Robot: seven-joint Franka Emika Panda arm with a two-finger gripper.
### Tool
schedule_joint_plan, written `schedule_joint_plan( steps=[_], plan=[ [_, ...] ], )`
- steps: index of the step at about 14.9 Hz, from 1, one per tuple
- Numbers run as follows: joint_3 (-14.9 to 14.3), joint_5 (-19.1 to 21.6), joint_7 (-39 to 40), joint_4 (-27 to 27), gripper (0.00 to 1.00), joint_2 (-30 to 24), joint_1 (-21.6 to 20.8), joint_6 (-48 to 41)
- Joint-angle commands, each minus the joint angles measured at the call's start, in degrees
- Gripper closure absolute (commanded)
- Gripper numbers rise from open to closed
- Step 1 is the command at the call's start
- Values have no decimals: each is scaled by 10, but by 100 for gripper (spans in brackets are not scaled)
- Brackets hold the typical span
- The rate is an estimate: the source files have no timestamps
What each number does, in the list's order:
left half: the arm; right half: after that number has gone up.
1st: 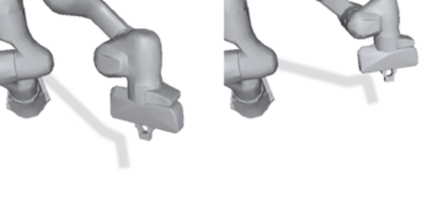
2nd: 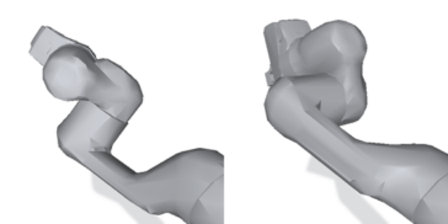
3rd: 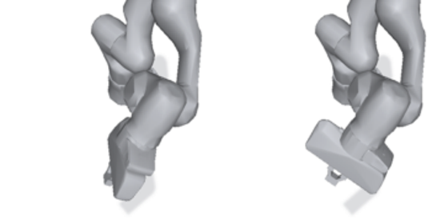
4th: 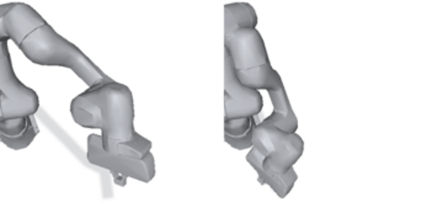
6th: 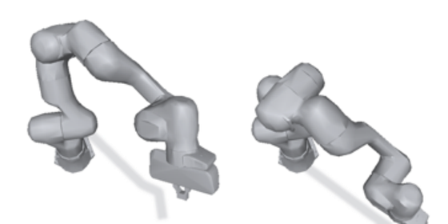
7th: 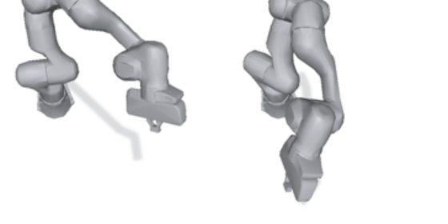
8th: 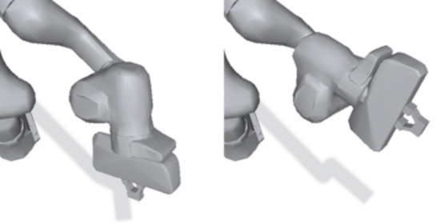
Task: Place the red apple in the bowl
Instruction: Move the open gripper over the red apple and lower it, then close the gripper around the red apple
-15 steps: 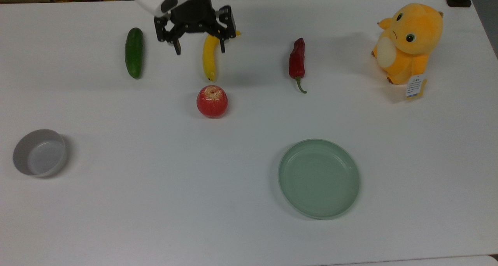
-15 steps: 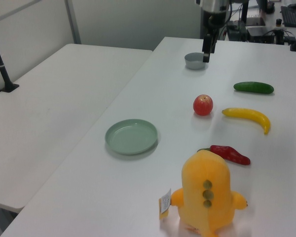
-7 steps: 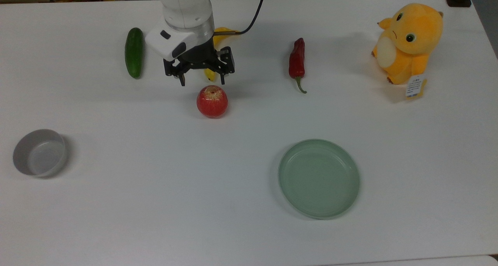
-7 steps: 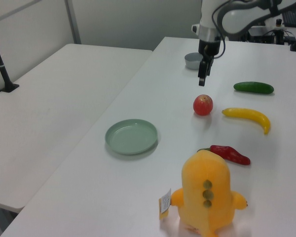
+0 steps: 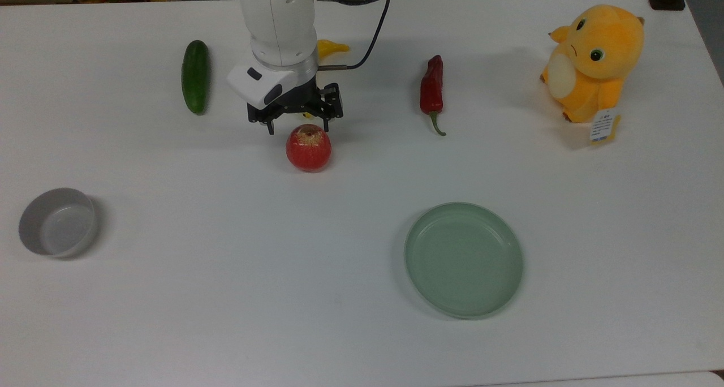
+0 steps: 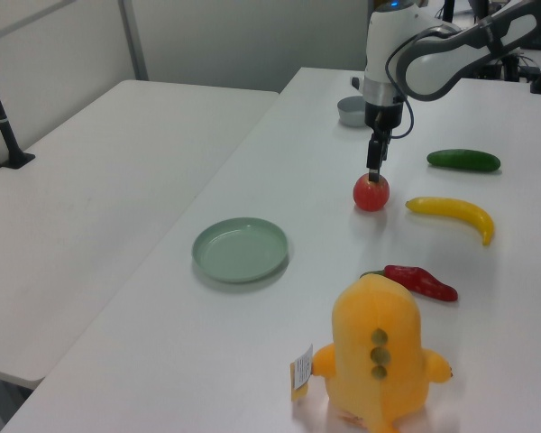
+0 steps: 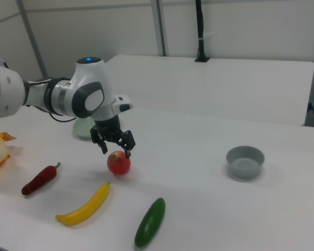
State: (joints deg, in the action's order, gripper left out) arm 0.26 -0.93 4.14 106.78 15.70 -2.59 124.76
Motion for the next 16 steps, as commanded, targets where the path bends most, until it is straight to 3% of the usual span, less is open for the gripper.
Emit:
schedule_joint_plan(
  steps=[1, 6, 9, 14, 15, 16],
  plan=[
    [9, -9, -6, 17, 0, 5, -4, 27],
    [17, -14, -6, 20, 0, 14, -4, 49],
    [18, -48, -6, 21, 0, 19, -4, 49],
    [18, -63, -6, 36, 0, 32, -3, 83],
    [19, -70, -6, 46, 6, 31, -4, 96],
    [22, -70, -6, 47, 45, 31, -2, 96]
  ],
)
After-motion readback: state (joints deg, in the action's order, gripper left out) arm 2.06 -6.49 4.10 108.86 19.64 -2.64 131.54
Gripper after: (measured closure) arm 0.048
